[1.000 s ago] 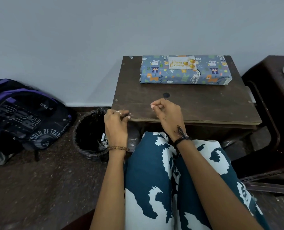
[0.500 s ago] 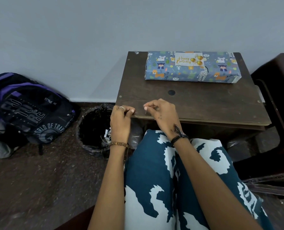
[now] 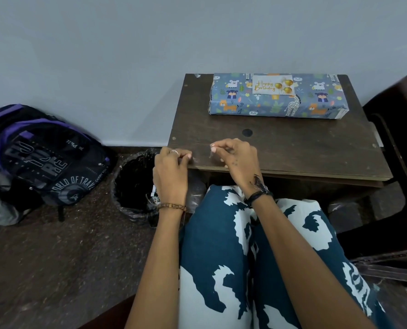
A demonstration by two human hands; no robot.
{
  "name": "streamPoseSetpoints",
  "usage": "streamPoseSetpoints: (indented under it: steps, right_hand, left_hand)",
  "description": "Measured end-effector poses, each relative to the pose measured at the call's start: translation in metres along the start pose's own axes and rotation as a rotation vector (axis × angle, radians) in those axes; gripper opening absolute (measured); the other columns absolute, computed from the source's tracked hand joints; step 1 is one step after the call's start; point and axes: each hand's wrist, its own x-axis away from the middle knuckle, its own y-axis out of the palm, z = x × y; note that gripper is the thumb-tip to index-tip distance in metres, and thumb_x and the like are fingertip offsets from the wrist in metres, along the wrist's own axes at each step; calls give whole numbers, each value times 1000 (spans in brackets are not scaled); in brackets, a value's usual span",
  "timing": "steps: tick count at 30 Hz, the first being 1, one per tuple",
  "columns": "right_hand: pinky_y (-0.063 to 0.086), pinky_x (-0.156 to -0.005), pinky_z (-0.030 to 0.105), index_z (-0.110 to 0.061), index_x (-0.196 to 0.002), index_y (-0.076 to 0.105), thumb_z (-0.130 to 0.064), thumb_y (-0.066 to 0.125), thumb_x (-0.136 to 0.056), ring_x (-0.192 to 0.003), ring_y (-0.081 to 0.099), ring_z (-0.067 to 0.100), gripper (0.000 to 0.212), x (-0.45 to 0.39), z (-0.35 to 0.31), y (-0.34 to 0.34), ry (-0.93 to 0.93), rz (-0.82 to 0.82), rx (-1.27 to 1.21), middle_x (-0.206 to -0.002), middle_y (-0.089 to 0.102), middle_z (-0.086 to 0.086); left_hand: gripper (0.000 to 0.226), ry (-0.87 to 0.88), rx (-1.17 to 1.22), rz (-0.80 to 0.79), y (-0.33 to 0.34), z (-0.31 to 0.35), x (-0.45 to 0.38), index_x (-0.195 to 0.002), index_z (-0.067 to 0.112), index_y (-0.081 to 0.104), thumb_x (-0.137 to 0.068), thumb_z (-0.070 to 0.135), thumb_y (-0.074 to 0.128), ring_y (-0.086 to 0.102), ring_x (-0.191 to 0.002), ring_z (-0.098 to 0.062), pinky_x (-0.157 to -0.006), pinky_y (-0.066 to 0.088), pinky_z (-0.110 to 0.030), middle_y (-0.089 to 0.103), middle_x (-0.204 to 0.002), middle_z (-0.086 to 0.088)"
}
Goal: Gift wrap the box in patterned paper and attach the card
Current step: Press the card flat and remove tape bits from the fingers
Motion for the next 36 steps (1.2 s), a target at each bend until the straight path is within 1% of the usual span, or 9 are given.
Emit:
streamPoseSetpoints:
  steps: [8, 11, 14, 17, 20, 25, 27, 33, 36]
  right_hand:
    - [54, -75, 37, -23, -89, 74, -24, 64, -86, -79, 63, 11, 11, 2, -1, 0, -17, -14, 51, -88, 64, -5]
    - [56, -75, 38, -23, -90, 74, -24, 65, -86, -78, 64, 13, 10, 2, -1, -2, 4, -40, -5, -86, 63, -5]
    - [56, -70, 25, -20, -94, 75, -23, 67, -85, -76, 64, 11, 12, 3, -4, -4, 30, -88, -83, -91, 67, 0]
    - [52, -57, 13, -16, -93, 75, -21, 69, -83, -66, 60, 3, 12, 5, -8, -4, 61, -105, -201, -87, 68, 1]
    - [49, -54, 12, -18, -89, 75, -21, 70, -82, -61, 58, -5, 9, 6, -8, -3, 80, -114, -247, -78, 68, -8]
    - [49, -52, 12, -19, -82, 74, -23, 71, -82, -59, 58, -4, 6, 5, -8, -4, 111, -84, -244, -70, 67, -12]
    - [49, -51, 11, -17, -79, 73, -22, 69, -83, -61, 58, 0, 7, 5, -9, -5, 112, -60, -230, -67, 65, -12]
    - [57, -70, 36, -20, -66, 64, -19, 64, -82, -66, 58, 7, 16, 3, -8, -6, 126, 10, -132, -62, 60, -14]
    - [57, -73, 42, -24, -64, 61, -21, 63, -82, -69, 59, 7, 19, 1, -5, -8, 149, 64, -119, -63, 59, -17]
  left_hand:
    - [7, 100, -168, -51, 4, 5, -2, -80, 19, 68, -85, 23, 64, 53, -92, -20, -76, 42, -35, 61, -95, 1]
    - [9, -68, 220, -81, 1, 7, 0, -77, 21, 66, -86, 20, 63, 58, -89, -21, -79, 46, -32, 65, -95, -4]
    - [9, -174, 503, -88, -2, 15, 5, -78, 24, 67, -85, 19, 65, 61, -90, -21, -86, 48, -33, 69, -89, -2]
    - [5, -191, 563, -115, -3, 21, 6, -81, 19, 70, -84, 19, 66, 62, -89, -17, -86, 48, -32, 69, -86, 0]
    - [6, -190, 580, -119, -1, 21, 6, -82, 20, 71, -84, 18, 66, 62, -86, -20, -81, 49, -30, 70, -86, -3]
    - [12, -156, 617, -134, -3, 24, 9, -92, 16, 73, -88, 14, 61, 57, -86, -10, -75, 44, -11, 69, -95, -6]
    - [16, -154, 658, -175, -4, 27, 10, -96, 18, 72, -89, 15, 58, 56, -88, -3, -76, 42, -13, 67, -99, -5]
    - [22, -183, 689, -151, -8, 22, 8, -104, 28, 68, -91, 15, 56, 55, -95, -4, -86, 42, -21, 63, -103, 6]
    - [29, -77, 340, -52, -12, -4, -3, -114, 26, 65, -90, 13, 57, 55, -101, -16, -93, 44, -30, 54, -103, -1]
